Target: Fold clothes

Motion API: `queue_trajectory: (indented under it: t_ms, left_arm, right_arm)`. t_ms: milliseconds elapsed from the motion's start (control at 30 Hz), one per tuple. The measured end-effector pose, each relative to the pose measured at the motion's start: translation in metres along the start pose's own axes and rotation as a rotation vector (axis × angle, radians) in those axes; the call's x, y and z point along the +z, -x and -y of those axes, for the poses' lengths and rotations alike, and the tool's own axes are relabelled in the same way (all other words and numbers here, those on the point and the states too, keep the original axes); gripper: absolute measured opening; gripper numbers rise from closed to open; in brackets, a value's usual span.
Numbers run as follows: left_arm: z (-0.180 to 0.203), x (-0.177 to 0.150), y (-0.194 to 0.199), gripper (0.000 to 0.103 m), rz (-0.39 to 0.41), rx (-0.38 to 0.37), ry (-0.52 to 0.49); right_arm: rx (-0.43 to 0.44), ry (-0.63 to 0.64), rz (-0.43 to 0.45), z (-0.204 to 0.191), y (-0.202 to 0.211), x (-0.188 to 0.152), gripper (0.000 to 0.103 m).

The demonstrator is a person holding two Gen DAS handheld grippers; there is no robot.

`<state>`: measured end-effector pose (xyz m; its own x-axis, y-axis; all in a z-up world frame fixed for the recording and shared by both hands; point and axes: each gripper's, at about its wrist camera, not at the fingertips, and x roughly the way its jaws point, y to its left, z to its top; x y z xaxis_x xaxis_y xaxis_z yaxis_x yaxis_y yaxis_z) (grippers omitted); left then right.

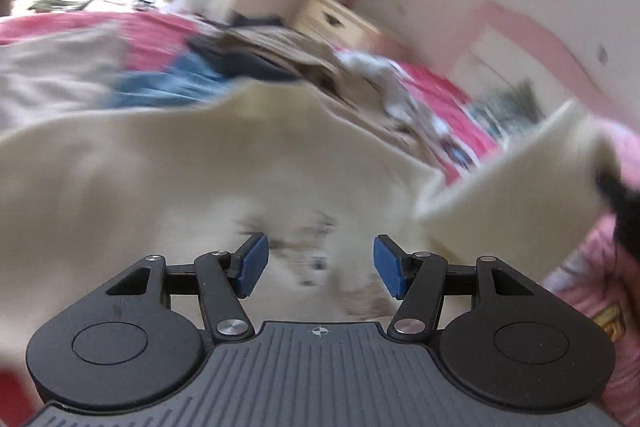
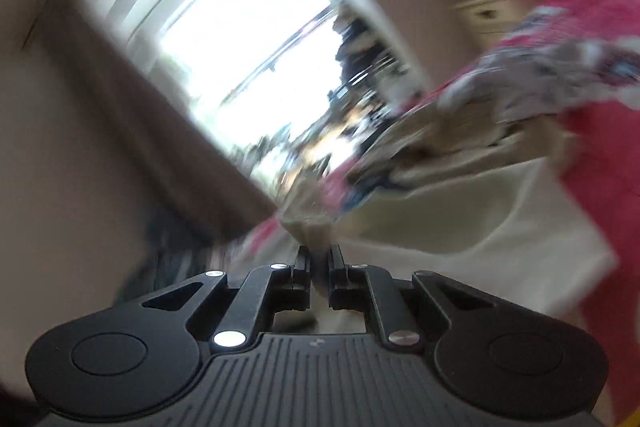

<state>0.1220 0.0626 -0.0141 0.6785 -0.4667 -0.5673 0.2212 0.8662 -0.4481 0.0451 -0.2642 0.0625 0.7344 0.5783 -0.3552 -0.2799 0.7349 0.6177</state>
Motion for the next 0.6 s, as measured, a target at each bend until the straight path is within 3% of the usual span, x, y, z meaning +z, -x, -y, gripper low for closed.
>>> queue_trajectory:
  t_ms: [100,133,233,300,400,600]
  left_arm:
    - [-0.018,-0.007,0.025,0.059,0.008,0.026,0.058]
    - [-0.022,-0.011,0.028,0.059,-0.003,0.036,0.071]
    - [-0.025,-0.025,0.028,0.059,-0.055,0.07,0.102]
    - [-0.023,-0.032,0.031,0.059,-0.069,0.062,0.1]
    - [-0.013,-0.041,0.028,0.059,-0.11,0.024,0.078]
    - [0.017,-0.059,0.001,0.059,-0.199,-0.005,0.02]
  right_arm:
    - [-0.032,0.092,-0.15,-0.019,-0.031,-0.037,0.026]
    - [-0.056,0.104,-0.211,-0.022,-0.044,-0.052,0.042]
    - [-0.104,0.027,-0.343,-0.02,-0.068,-0.089,0.045]
    - [-0.103,-0.028,-0.329,-0.02,-0.058,-0.1,0.045]
    - [-0.124,-0.071,-0.218,-0.01,-0.025,-0.105,0.049]
    - [-0.229,-0.256,-0.026,0.05,0.027,-0.115,0.054]
